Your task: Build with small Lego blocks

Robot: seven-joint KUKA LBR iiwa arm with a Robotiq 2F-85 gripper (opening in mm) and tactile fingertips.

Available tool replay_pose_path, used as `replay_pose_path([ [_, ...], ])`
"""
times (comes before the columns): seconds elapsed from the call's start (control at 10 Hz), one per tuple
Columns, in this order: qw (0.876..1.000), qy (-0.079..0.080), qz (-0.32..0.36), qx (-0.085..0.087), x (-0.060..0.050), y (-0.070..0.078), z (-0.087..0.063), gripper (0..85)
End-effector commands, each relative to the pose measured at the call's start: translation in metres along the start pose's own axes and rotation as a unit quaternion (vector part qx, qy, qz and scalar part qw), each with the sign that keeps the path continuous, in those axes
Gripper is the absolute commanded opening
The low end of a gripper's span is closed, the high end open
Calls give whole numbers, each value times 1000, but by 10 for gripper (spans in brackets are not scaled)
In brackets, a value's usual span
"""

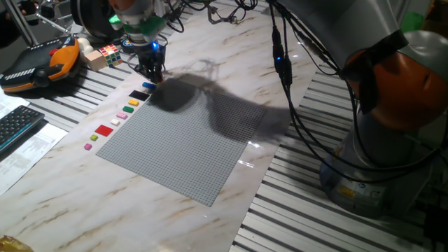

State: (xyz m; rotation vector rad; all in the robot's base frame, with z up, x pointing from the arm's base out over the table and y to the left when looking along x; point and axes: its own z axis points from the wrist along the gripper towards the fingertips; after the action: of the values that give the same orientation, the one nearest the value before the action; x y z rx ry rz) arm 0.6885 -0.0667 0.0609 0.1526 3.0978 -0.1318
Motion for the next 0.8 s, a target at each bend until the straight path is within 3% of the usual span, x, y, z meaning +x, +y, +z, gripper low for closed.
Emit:
replay_pose_path([
  [0.0, 1000, 1, 7, -2, 3, 4, -2, 147],
  [0.3, 1000, 7, 24, -1, 14, 17, -5, 140],
  [0.7, 1000, 3, 31, -4, 24, 26, 9, 140],
])
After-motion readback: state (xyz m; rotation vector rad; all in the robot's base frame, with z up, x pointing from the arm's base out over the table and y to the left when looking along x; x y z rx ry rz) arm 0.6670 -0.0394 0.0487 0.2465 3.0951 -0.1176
